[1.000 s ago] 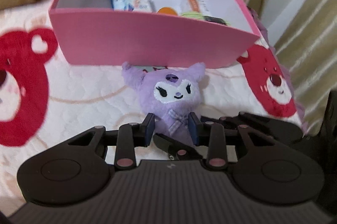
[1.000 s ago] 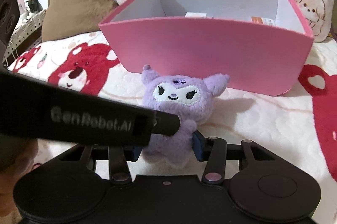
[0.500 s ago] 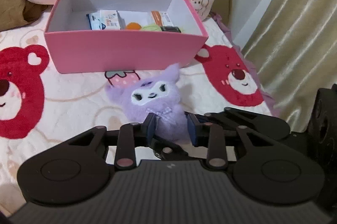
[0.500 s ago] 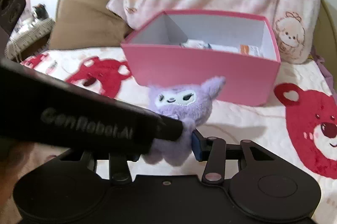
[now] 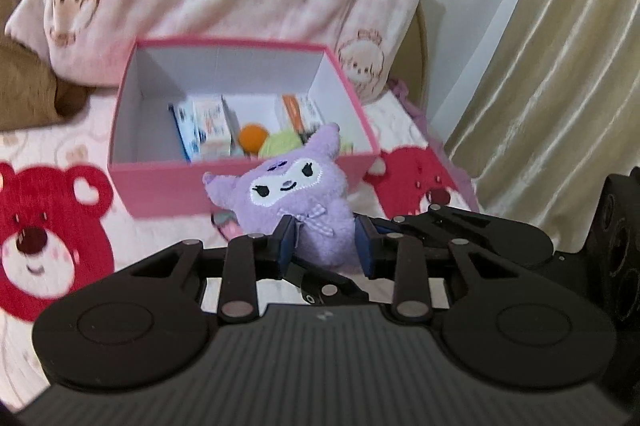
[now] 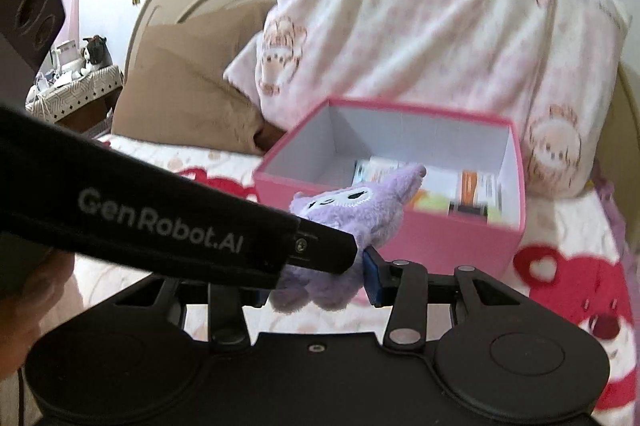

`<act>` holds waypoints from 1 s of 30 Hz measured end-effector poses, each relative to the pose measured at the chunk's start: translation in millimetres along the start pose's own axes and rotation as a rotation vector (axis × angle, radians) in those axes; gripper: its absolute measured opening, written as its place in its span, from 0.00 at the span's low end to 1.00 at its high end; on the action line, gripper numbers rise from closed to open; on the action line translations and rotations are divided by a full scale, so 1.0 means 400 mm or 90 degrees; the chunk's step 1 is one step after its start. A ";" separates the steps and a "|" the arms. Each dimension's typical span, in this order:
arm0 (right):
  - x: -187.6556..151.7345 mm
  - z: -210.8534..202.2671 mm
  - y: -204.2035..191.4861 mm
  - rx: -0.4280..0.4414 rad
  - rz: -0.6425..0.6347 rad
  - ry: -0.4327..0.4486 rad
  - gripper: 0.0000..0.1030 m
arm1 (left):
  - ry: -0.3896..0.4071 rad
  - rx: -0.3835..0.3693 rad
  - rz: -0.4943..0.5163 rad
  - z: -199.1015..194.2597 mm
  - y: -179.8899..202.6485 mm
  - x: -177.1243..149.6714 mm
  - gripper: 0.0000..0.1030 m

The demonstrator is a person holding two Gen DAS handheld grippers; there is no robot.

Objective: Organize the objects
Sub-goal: 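Lift the plush toy with the left tool and carry it over the box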

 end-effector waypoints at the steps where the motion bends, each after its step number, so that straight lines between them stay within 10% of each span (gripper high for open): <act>1: 0.017 -0.003 0.003 -0.001 -0.004 0.007 0.47 | 0.003 0.000 0.001 -0.006 -0.002 0.016 0.30; 12: 0.236 0.029 0.070 -0.011 -0.081 0.037 0.46 | 0.036 0.009 0.004 -0.033 -0.028 0.247 0.30; 30: 0.341 0.405 0.246 0.058 -0.160 -0.171 0.45 | -0.030 -0.043 -0.127 0.300 -0.224 0.398 0.31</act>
Point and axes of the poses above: each gripper's, at about its wrist camera, not at the fingertips, and z roughly the way its jaws point, y to its right, x to its top, the point moved 7 cm from there along z, roughly the way its jaws point, and after that the axes turned 12 degrees about -y, right-handed, at the moved point
